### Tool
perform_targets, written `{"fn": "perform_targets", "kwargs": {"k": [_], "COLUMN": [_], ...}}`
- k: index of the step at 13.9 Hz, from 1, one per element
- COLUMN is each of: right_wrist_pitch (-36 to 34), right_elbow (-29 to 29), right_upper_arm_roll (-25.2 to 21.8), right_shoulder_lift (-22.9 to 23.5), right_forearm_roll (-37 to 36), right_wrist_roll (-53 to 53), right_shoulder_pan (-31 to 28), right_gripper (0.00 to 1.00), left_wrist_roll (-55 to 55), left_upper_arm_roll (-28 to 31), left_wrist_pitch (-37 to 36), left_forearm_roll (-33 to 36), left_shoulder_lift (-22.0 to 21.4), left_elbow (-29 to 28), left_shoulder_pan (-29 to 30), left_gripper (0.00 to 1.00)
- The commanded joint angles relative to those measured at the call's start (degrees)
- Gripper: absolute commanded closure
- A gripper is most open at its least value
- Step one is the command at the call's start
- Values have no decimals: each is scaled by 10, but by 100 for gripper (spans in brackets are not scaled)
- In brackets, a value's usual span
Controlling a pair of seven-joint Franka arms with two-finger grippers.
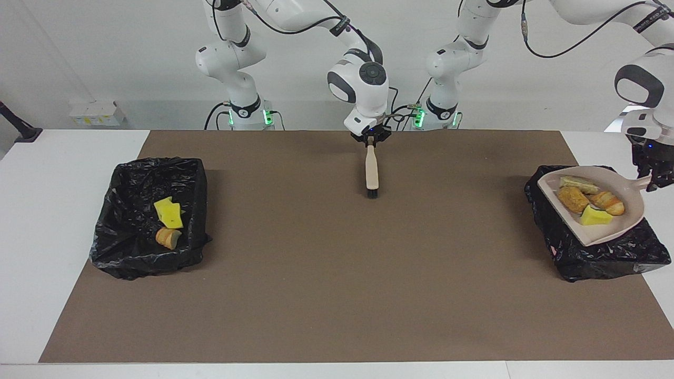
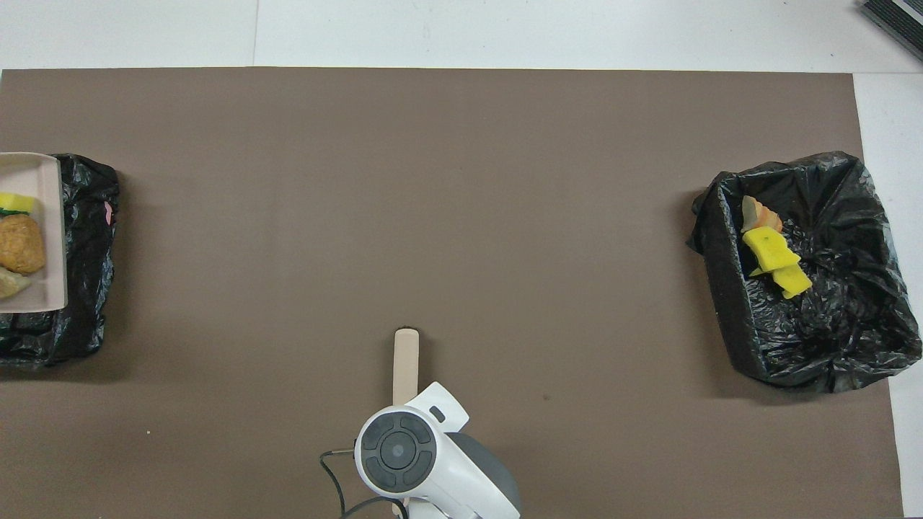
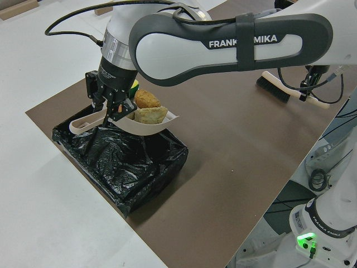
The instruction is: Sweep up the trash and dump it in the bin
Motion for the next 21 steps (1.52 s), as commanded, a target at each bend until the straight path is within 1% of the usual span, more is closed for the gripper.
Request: {"fn": "perform_targets", "kwargs": {"k": [1,4,6,7,9,11,13,15,16,17,18,21], "right_wrist_pitch": [-61,-108,-141,-161,-219,-283,-326,-340,-342,-343,-345,-358], "right_elbow": [32,73,94,104,134,178,214,228,229,229,229,229], "right_upper_arm_roll": [2,1,-2,-3,-4,-5,-5,-8,-12,-12,-13,-27], "right_shoulder_lift": [-7,-12,-30,-41,-60,-63,-63,-67,-74,-84,-93,-99], "right_forearm_roll": [-40,-67,-74,-74,-74,-82,-110,-128,-128,-129,-128,-134], "right_wrist_roll": [2,-1,-24,-52,-125,-198,-272,-339,-379,-449,-490,-548], "right_shoulder_pan": [-4,-10,-25,-41,-78,-113,-150,-181,-207,-236,-260,-324], "right_gripper": [0,0,0,0,0,0,0,0,0,0,0,0], "left_wrist_roll": [0,0,-17,-31,-47,-48,-49,-57,-61,-63,-63,-64], "left_upper_arm_roll": [-5,0,1,1,2,1,1,-1,0,0,1,1], "left_wrist_pitch": [11,13,5,1,-18,-19,-28,-27,-29,-28,-30,-40], "left_forearm_roll": [97,151,208,232,248,267,274,304,311,312,314,336], "left_shoulder_lift": [12,11,9,7,5,5,7,9,9,9,9,7], "left_elbow": [19,17,14,12,12,13,17,22,26,28,29,33], "left_shoulder_pan": [4,7,4,1,-4,-7,-8,-9,-16,-17,-19,-26], "left_gripper": [100,100,100,100,100,100,100,100,100,100,100,100]}}
